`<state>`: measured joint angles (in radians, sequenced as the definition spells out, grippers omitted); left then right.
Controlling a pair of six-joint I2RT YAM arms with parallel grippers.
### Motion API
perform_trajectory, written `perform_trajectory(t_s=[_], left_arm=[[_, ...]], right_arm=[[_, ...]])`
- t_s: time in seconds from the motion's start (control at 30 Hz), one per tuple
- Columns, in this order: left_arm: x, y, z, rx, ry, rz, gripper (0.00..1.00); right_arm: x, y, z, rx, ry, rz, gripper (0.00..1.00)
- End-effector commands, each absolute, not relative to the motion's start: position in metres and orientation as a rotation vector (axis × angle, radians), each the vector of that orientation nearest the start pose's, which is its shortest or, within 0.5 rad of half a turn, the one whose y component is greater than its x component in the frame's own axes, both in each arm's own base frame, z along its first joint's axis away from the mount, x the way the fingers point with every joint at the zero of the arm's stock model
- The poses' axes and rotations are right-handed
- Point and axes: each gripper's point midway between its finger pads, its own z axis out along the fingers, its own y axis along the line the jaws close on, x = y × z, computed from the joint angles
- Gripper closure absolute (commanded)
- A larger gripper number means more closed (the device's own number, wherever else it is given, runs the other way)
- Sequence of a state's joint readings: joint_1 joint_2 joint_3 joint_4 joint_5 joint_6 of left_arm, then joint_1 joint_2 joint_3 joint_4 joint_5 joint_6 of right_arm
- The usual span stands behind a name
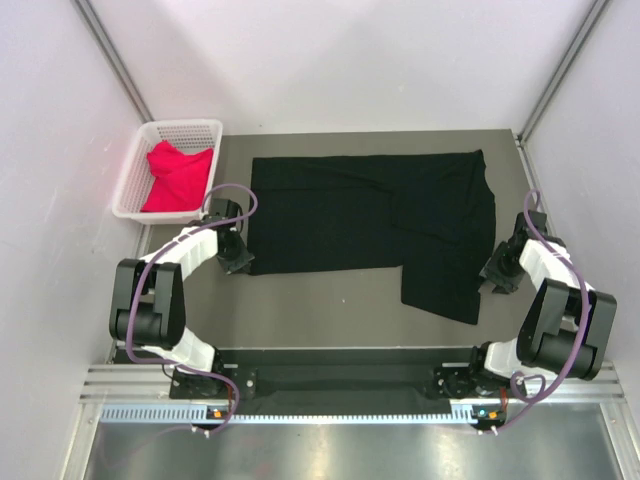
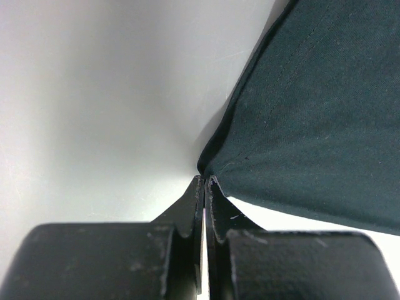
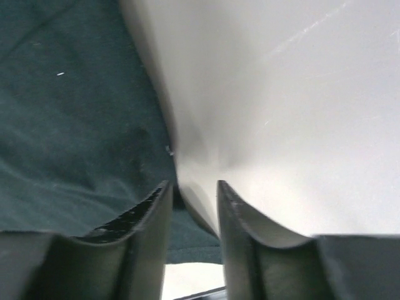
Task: Fold and stack the t-shirts
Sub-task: Fold the tshirt
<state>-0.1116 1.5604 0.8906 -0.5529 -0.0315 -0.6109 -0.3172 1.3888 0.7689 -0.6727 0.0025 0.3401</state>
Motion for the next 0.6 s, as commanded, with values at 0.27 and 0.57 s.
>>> perform_trajectory(t_s=[0.27,0.57], left_arm=[[0.303,-0.048,0.031,-0.7,2.698,-0.119,1.0],[0.302,-0.046,0.033,-0.702,2.695,-0.105,1.0]], right_arm=[[0.261,-0.045,0.031,0.809,2.688,0.158,0.48],[0.267,-0.038,0.012,0.793,2.755,0.135,0.49]])
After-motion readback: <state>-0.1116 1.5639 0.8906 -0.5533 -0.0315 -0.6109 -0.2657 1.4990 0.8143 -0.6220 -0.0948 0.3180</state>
